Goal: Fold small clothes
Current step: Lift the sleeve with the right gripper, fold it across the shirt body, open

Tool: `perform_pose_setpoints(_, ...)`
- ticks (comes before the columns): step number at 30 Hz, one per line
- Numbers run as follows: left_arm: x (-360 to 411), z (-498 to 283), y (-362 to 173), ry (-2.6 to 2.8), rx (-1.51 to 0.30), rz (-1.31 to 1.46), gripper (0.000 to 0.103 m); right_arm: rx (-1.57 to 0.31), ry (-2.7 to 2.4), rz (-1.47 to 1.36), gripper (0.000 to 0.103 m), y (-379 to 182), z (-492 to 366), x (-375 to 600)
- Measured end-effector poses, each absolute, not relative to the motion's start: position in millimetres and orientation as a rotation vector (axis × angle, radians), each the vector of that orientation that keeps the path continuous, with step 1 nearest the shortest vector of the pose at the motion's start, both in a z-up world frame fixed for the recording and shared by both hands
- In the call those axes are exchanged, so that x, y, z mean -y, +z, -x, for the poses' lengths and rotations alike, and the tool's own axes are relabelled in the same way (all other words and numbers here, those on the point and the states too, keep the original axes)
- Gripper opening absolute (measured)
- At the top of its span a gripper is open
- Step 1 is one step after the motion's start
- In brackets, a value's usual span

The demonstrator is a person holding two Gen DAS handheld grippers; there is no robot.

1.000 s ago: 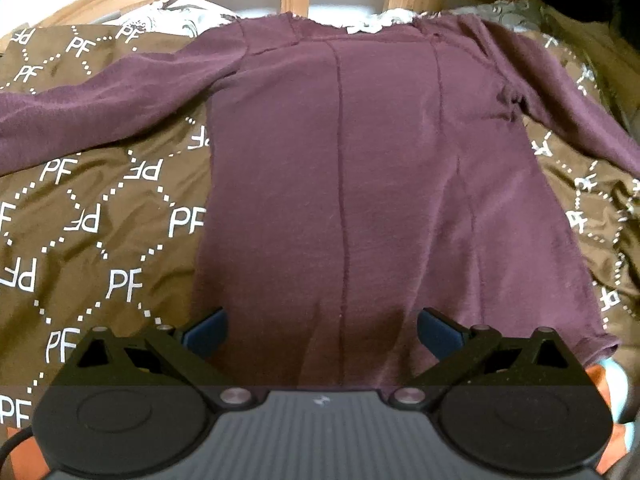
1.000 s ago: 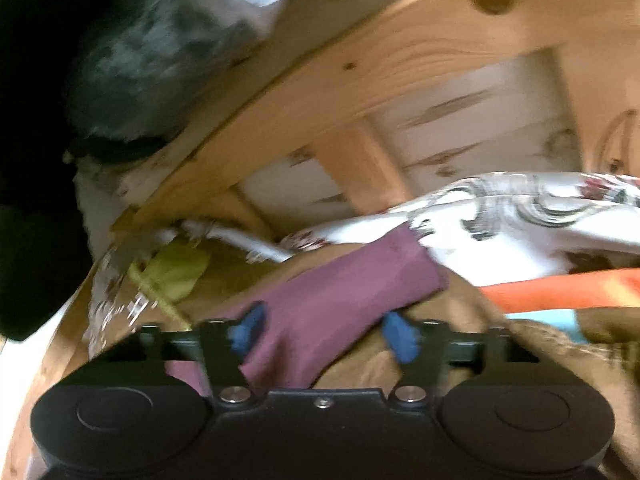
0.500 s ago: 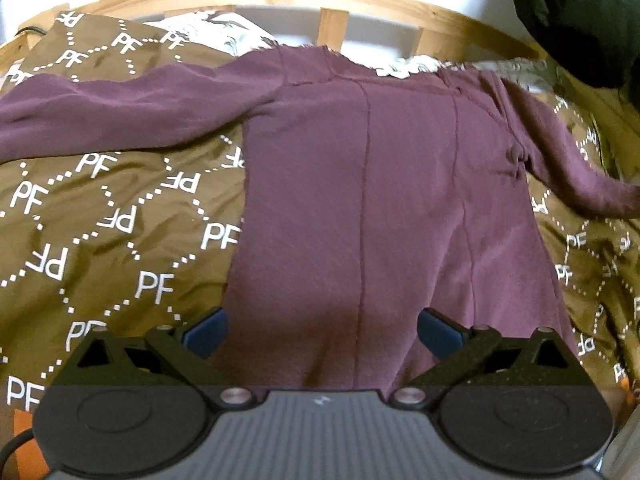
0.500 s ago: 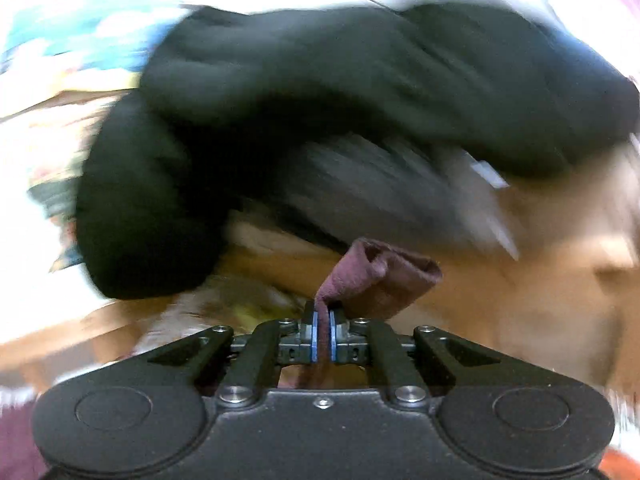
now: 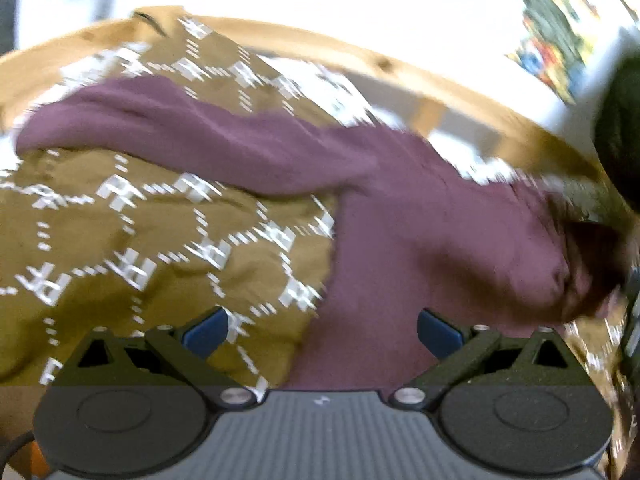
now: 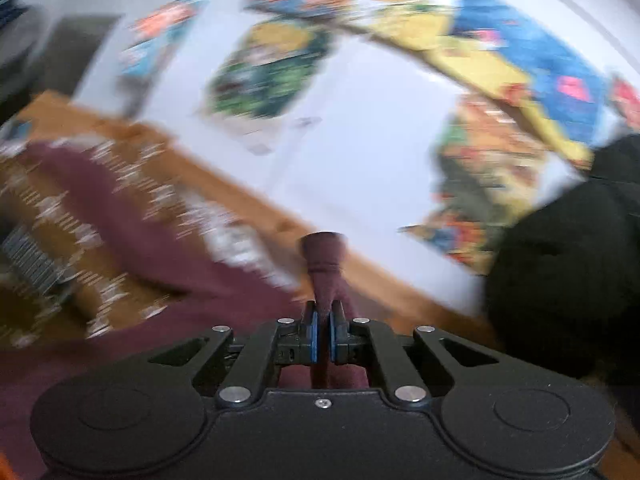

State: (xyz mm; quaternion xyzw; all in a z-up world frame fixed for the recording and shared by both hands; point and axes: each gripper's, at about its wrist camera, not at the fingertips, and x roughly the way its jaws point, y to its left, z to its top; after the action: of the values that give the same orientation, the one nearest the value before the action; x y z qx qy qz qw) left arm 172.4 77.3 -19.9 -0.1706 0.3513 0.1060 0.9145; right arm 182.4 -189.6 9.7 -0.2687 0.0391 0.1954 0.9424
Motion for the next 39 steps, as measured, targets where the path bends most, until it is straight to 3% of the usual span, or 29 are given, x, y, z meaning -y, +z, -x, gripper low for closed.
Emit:
perform_pose_setpoints(6,-86,-166,-15,0.275,-0.630,0.388,0.102,-0.128,0.564,0.614,0.005,-34,-158,149)
perform_pose_setpoints(16,-81,-178,-29,0.267,-0.680,0.371,0.102,-0.266,0.785,0.682,0.006,-75,-143,130)
perform_pose_setpoints(19,-81,-182,-33,0.257,-0.700,0.373,0.102,-0.320,0.802,0.648,0.021,-81,-145,136)
perform_pose_setpoints(21,-80,-184,-35,0.249,-0.704,0.368,0.102,-0.343,0.803,0.614,0.044,-79,-148,140)
perform_pose_setpoints(24,-79,-185,-36,0.244,-0.707,0.365,0.102,-0.367,0.813,0.536,0.064,-74,-155,148)
perform_pose_setpoints(30,-82,-187,-38,0.241,-0.721,0.381,0.102,-0.433,0.763,0.350,0.077,-62,-177,167)
perform_pose_setpoints(37,-77,-186,-37,0.212,-0.734,0.376,0.102,-0.491,0.469,0.104,0.077,-53,-218,212)
perform_pose_setpoints(39,-75,-186,-37,0.205,-0.743,0.371,0.102,-0.518,0.400,0.050,0.073,-57,-230,221)
